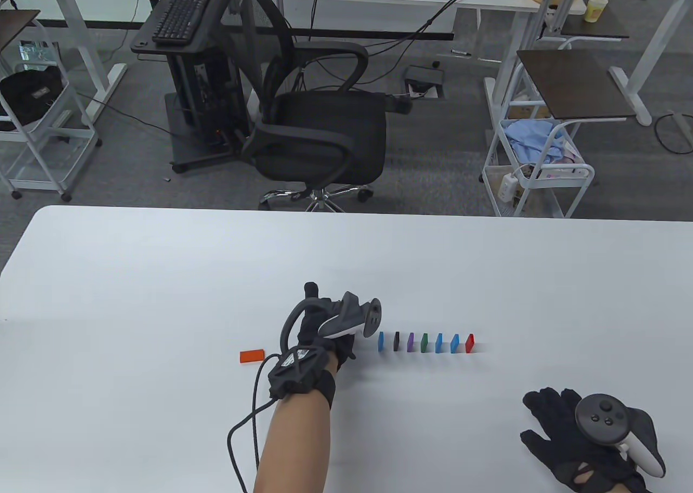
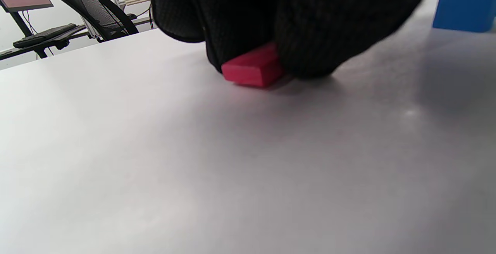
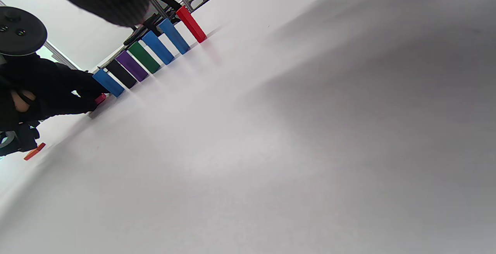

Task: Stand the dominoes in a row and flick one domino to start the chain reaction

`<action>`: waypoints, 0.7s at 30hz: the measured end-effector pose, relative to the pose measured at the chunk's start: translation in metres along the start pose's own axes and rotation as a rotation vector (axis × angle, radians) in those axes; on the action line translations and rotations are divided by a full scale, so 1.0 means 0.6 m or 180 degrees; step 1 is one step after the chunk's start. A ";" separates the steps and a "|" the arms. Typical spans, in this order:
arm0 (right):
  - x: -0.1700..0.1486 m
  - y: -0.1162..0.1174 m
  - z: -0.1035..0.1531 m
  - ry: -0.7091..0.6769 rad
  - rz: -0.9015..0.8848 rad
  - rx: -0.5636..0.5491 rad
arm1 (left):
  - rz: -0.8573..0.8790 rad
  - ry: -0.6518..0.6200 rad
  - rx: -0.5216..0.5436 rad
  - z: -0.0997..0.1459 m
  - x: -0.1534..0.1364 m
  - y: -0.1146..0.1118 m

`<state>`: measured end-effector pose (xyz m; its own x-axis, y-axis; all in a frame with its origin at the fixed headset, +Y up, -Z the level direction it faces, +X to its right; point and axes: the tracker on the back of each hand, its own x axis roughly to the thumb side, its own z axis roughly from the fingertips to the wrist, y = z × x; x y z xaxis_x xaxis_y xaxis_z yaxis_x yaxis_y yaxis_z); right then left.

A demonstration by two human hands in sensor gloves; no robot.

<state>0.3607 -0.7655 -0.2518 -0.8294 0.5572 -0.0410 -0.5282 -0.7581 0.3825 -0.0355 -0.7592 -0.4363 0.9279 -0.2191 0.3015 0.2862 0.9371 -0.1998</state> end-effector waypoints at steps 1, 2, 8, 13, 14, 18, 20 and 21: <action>0.000 0.000 0.000 0.0000 -0.0001 0.0001 | 0.0083 -0.0039 0.0034 0.002 -0.003 -0.001; 0.000 0.000 0.000 -0.0001 -0.0002 0.0000 | 0.0148 -0.0058 0.0065 0.006 -0.005 -0.001; 0.000 0.001 0.000 -0.0006 -0.0001 0.0004 | 0.0428 -0.0069 0.0235 0.022 -0.020 0.012; 0.001 0.001 0.000 -0.0016 -0.0003 0.0002 | 0.0568 -0.0112 0.0323 0.037 -0.032 0.030; 0.001 0.001 0.000 -0.0019 -0.0003 0.0003 | 0.0582 -0.0116 0.0329 0.039 -0.033 0.033; 0.002 0.002 -0.001 -0.0027 0.0000 0.0007 | 0.0788 -0.0112 0.0411 0.049 -0.043 0.044; 0.002 0.002 -0.001 -0.0030 0.0001 0.0006 | 0.0908 -0.0106 0.0457 0.053 -0.046 0.046; 0.002 0.003 -0.001 -0.0033 0.0001 0.0005 | 0.0988 -0.0111 0.0471 0.055 -0.048 0.046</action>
<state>0.3589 -0.7662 -0.2516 -0.8276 0.5604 -0.0313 -0.5277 -0.7578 0.3838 -0.0620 -0.7182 -0.4198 0.9559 0.0897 0.2798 -0.0487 0.9874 -0.1503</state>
